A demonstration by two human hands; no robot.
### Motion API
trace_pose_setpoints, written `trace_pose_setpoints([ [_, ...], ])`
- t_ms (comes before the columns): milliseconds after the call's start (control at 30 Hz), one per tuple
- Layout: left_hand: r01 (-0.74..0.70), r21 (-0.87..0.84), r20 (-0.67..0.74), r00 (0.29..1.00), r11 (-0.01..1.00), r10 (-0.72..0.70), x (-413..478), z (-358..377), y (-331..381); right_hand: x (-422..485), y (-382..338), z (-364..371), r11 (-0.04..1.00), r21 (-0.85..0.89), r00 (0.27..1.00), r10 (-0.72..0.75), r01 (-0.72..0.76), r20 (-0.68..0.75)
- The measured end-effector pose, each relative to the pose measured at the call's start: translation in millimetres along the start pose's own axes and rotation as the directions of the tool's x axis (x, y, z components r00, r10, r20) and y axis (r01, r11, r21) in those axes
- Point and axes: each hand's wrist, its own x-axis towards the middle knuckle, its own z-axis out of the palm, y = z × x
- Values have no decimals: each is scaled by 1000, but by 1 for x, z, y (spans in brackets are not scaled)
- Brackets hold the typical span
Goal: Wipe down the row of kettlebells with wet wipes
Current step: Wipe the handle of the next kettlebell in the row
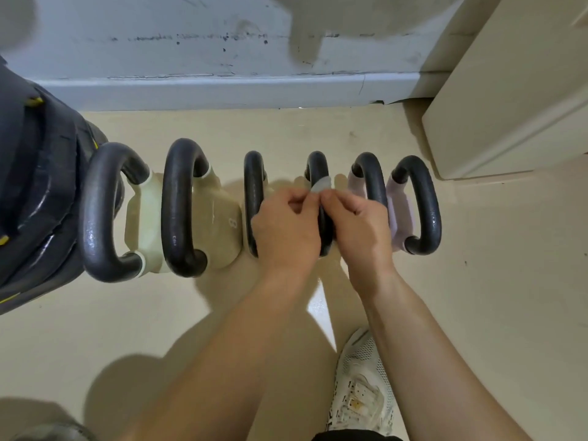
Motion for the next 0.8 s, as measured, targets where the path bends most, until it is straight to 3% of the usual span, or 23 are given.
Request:
trace_pose_setpoints([
  [167,8,-155,-73,997,988,-19,-43,3,-28,-42,19,-7,996,-62,998,-60,60,11],
  [567,-28,-129,-91,996,991,16,-48,21,-58,-56,68,4,939,-294,960,-232,180,-154],
  [733,77,-400,-109,985,913,-131,-51,25,-54,-57,76,1,848,-450,915,-377,279,-143],
  [800,75,-428,-86,989,901,-123,-52,27,-50,-57,85,-3,835,-476,913,-383,278,-139],
])
